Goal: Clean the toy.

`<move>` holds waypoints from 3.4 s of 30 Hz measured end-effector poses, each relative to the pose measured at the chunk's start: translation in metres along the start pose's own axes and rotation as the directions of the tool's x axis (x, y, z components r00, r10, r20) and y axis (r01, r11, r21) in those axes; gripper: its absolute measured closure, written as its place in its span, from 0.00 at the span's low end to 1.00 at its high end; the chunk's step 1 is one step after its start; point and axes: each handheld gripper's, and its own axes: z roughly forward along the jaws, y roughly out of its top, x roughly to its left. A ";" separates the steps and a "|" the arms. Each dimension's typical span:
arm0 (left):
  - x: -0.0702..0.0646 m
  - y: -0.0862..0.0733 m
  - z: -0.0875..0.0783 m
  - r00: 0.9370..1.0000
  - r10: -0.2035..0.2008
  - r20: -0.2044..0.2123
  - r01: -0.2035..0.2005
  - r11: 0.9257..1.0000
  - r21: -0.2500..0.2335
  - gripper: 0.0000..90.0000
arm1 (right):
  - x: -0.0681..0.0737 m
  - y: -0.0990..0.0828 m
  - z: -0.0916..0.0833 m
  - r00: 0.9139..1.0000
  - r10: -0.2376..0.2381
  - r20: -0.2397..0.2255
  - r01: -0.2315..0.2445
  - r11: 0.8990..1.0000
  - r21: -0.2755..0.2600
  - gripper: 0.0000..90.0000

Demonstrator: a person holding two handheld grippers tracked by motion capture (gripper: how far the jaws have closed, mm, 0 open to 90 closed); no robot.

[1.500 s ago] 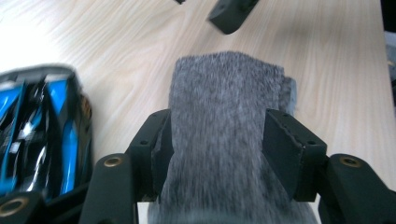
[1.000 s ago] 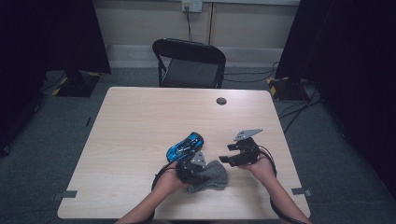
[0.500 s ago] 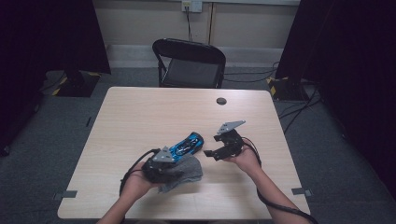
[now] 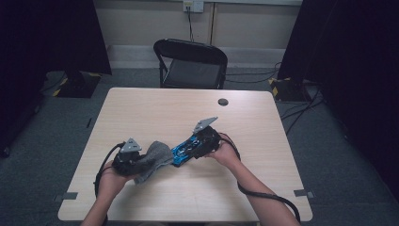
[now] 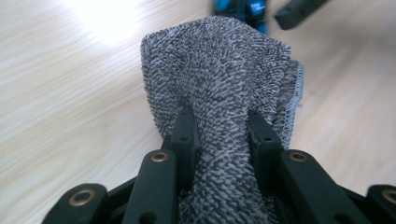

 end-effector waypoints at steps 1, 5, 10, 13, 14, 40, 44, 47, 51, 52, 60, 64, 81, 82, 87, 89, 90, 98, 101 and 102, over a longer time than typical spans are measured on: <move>0.002 -0.002 0.001 1.000 -0.012 -0.010 0.012 1.000 0.003 0.77 | -0.001 0.001 0.004 1.000 -0.009 0.001 0.009 1.000 0.014 0.17; 0.007 -0.007 0.008 0.999 -0.033 -0.043 0.034 0.999 0.013 0.76 | 0.000 -0.002 0.015 1.000 -0.027 0.016 0.026 0.999 0.043 0.16; 0.010 -0.012 0.012 0.997 -0.055 -0.052 0.056 0.998 0.019 0.76 | 0.001 -0.002 0.019 0.998 -0.061 0.021 0.060 0.997 0.043 0.15; 0.008 -0.013 0.014 0.997 -0.055 -0.056 0.056 0.998 0.020 0.75 | -0.002 -0.003 0.020 0.999 -0.043 0.005 0.043 0.999 0.034 0.13; 0.007 -0.014 0.015 0.997 -0.053 -0.060 0.054 0.998 0.022 0.74 | -0.003 -0.004 0.021 0.999 -0.046 -0.002 0.046 0.999 0.024 0.13; 0.009 -0.021 0.024 0.986 -0.084 -0.144 0.094 0.993 0.066 0.78 | -0.005 -0.009 0.021 0.999 -0.042 -0.011 0.042 0.999 -0.015 0.12; 0.017 -0.010 0.027 0.956 -0.204 -0.211 0.207 0.978 -0.010 0.78 | -0.005 -0.007 0.021 0.999 -0.044 -0.013 0.044 0.999 -0.002 0.12; 0.010 -0.006 0.043 0.964 -0.160 -0.212 0.177 0.982 0.062 0.78 | -0.005 -0.008 0.021 0.999 -0.041 -0.010 0.041 0.999 -0.007 0.12; -0.001 0.001 0.046 0.977 -0.117 -0.178 0.137 0.985 0.105 0.78 | -0.004 -0.009 0.021 0.999 -0.039 -0.009 0.038 0.999 -0.015 0.12; -0.004 0.000 0.046 0.980 -0.113 -0.162 0.131 0.985 0.109 0.78 | -0.004 -0.009 0.021 0.999 -0.038 -0.009 0.038 0.999 -0.017 0.12; -0.014 -0.005 0.038 0.995 -0.091 -0.050 0.097 0.986 0.137 0.79 | -0.003 -0.010 0.021 0.999 -0.036 -0.007 0.036 0.999 -0.023 0.12; -0.018 -0.008 0.033 0.996 -0.081 -0.025 0.084 0.986 0.141 0.79 | -0.003 -0.010 0.021 0.999 -0.032 -0.004 0.032 0.999 -0.024 0.12; -0.050 -0.014 0.029 0.995 -0.033 0.094 0.019 0.988 0.152 0.79 | -0.003 -0.010 0.020 0.999 -0.035 -0.005 0.035 0.999 -0.025 0.12; -0.052 -0.013 0.030 0.994 -0.031 0.108 0.014 0.988 0.153 0.79 | -0.003 -0.011 0.020 0.999 -0.033 -0.005 0.033 0.999 -0.025 0.12; -0.066 -0.008 0.035 0.987 -0.002 0.159 -0.022 0.989 0.145 0.79 | -0.003 -0.010 0.020 0.999 -0.035 -0.005 0.035 0.999 -0.026 0.12; -0.072 -0.007 0.037 0.985 0.019 0.173 -0.044 0.988 0.145 0.79 | -0.003 -0.010 0.020 0.999 -0.033 -0.005 0.033 0.999 -0.025 0.12; -0.075 -0.006 0.039 0.983 0.025 0.183 -0.051 0.989 0.141 0.79 | -0.003 -0.011 0.020 0.999 -0.036 -0.005 0.035 0.999 -0.026 0.12; -0.088 0.004 0.041 0.965 0.112 0.239 -0.135 0.987 0.085 0.78 | -0.002 -0.011 0.021 0.999 -0.035 -0.006 0.034 0.999 -0.029 0.12; -0.080 0.008 0.033 0.971 0.104 0.215 -0.118 0.991 0.056 0.78 | -0.002 -0.011 0.021 0.999 -0.035 -0.005 0.035 0.999 -0.030 0.12; -0.076 0.009 0.029 0.974 0.104 0.203 -0.117 0.992 0.052 0.78 | -0.002 -0.011 0.021 0.999 -0.035 -0.006 0.034 0.999 -0.030 0.12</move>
